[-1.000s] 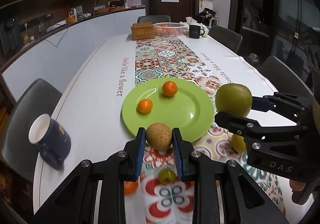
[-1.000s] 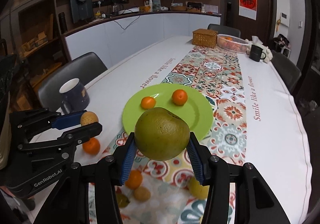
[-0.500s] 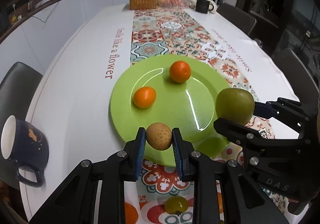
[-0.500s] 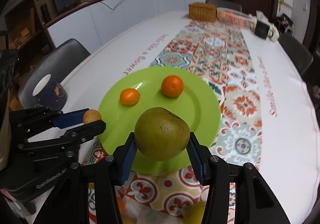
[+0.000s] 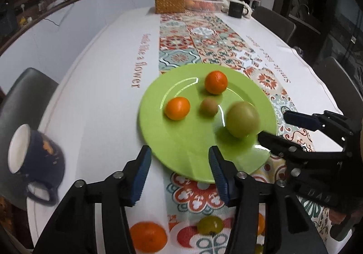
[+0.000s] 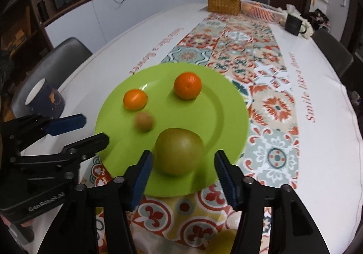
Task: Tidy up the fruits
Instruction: 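Withdraw both tools back toward the remaining fruits, then grasp the large orange with the left tool while the right tool grasps a green tomato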
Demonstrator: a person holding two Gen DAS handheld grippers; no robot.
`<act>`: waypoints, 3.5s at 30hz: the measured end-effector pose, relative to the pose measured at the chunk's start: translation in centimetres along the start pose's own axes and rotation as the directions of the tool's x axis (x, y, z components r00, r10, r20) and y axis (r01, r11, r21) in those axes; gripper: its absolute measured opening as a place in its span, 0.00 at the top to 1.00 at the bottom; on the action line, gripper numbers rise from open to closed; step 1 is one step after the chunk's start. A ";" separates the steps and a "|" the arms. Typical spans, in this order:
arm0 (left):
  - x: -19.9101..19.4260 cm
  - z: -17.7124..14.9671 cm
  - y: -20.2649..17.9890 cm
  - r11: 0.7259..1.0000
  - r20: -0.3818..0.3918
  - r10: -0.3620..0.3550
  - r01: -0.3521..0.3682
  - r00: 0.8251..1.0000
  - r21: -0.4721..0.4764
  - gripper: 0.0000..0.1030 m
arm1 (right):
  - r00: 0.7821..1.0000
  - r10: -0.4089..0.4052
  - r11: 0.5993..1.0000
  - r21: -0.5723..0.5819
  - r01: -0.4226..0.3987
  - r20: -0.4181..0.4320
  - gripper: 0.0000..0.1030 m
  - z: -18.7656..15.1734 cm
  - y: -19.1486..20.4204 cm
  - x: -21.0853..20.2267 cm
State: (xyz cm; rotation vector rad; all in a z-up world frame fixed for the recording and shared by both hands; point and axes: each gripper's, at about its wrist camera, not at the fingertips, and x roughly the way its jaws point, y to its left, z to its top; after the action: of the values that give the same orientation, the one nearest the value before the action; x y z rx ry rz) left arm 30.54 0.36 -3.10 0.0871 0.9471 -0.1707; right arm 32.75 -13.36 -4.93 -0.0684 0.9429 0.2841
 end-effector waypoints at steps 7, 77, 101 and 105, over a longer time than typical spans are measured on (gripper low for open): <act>-4.6 -2.1 0.1 0.998 0.089 0.058 -0.058 0.994 0.001 0.40 | 0.995 -0.033 0.999 0.003 0.032 0.090 0.42 -1.3 0.5 -4.1; -0.7 -10.1 3.4 0.988 0.035 0.022 -0.027 0.999 0.152 0.30 | 0.997 -0.034 0.994 0.098 0.041 -0.072 0.63 -13.3 8.7 -3.5; -6.1 -12.1 1.2 0.991 0.070 -0.015 0.005 0.997 0.131 0.60 | 0.998 0.004 0.999 0.037 -0.006 0.059 0.67 -12.6 9.1 -6.8; -7.5 -12.2 1.0 0.994 0.092 -0.018 0.008 0.996 0.111 0.60 | 0.996 0.009 1.000 0.028 -0.012 0.088 0.67 -12.5 9.0 -7.9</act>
State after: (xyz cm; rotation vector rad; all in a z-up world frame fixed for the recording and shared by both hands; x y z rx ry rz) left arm 16.68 3.98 -4.05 0.1736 0.8451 -0.2372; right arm 16.10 -8.61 -5.29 -0.0246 0.8596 0.2813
